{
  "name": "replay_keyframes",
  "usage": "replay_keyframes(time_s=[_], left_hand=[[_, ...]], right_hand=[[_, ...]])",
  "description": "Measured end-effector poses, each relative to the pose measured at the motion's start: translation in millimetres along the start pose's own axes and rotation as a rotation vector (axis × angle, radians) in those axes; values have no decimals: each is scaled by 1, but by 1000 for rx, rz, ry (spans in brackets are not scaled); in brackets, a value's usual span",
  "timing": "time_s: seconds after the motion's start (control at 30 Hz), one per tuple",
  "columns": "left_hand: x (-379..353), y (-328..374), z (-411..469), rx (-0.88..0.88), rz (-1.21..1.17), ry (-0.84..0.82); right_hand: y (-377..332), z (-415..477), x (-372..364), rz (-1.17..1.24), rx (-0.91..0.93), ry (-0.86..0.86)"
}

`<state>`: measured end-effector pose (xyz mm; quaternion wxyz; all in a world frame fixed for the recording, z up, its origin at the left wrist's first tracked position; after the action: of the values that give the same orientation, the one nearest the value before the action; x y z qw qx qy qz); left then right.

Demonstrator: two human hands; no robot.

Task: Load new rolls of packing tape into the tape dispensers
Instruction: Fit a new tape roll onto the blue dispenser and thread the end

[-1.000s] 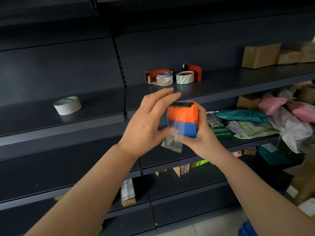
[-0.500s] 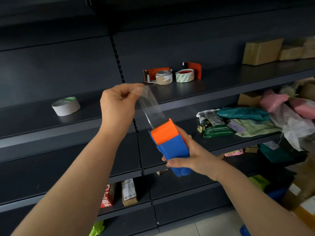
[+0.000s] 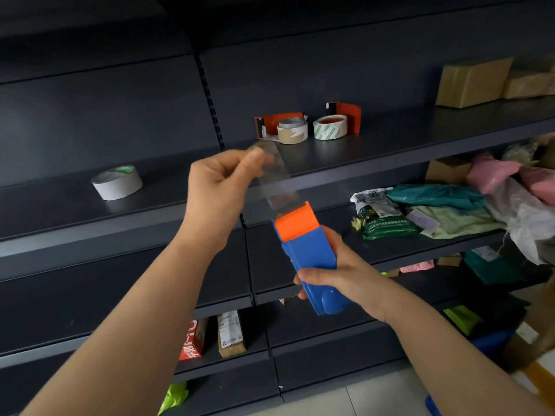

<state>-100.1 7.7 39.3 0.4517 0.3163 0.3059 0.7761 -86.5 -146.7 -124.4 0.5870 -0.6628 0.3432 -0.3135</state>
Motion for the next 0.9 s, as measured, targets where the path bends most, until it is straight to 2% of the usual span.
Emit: replay_keyframes(time_s=[0.07, 0.13, 0.23, 0.3, 0.37, 0.47, 0.57, 0.63, 0.7, 0.77, 0.83, 0.9], left_hand=[[-17, 13, -8, -177, 118, -116], [-38, 25, -21, -408, 331, -251], [-62, 28, -44, -715, 576, -383], [-66, 21, -50, -801, 674, -381], [-65, 15, -47, -853, 773, -341], [-71, 7, -38, -930, 927, -350], [-71, 2, -19, -994, 979, -356], [-65, 1, 2, -942, 966, -259], [-47, 1, 31, -705, 763, -97], [-32, -7, 57, -421, 436, -29], [-42, -19, 77, -167, 234, -120], [-63, -28, 83, 19, 142, -263]], right_hand=[[-1, 2, 5, 67, -56, 34], [-3, 6, 8, 152, -105, 45], [-15, 13, 11, 383, -77, 6], [-26, 16, 8, 578, -49, -98], [-38, 19, 8, 670, -13, -181], [-51, 31, 15, 615, 72, -219], [-64, 48, 29, 488, 116, -156], [-74, 58, 43, 458, 129, -104], [-87, 64, 57, 430, 138, -54], [-99, 68, 69, 396, 158, -17], [-110, 72, 78, 350, 193, 0], [-118, 77, 81, 313, 223, -15]])
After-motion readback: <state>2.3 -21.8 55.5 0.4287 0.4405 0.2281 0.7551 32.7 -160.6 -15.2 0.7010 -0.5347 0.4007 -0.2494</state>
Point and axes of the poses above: each hand's wrist, its own z-axis towards the middle knuckle, its own x-axis out of the back of the hand, y = z × x, the point moved 9 cm from there along z, towards the middle knuckle, and after that the axes turned 4 degrees about -x, right-handed, at the moved point
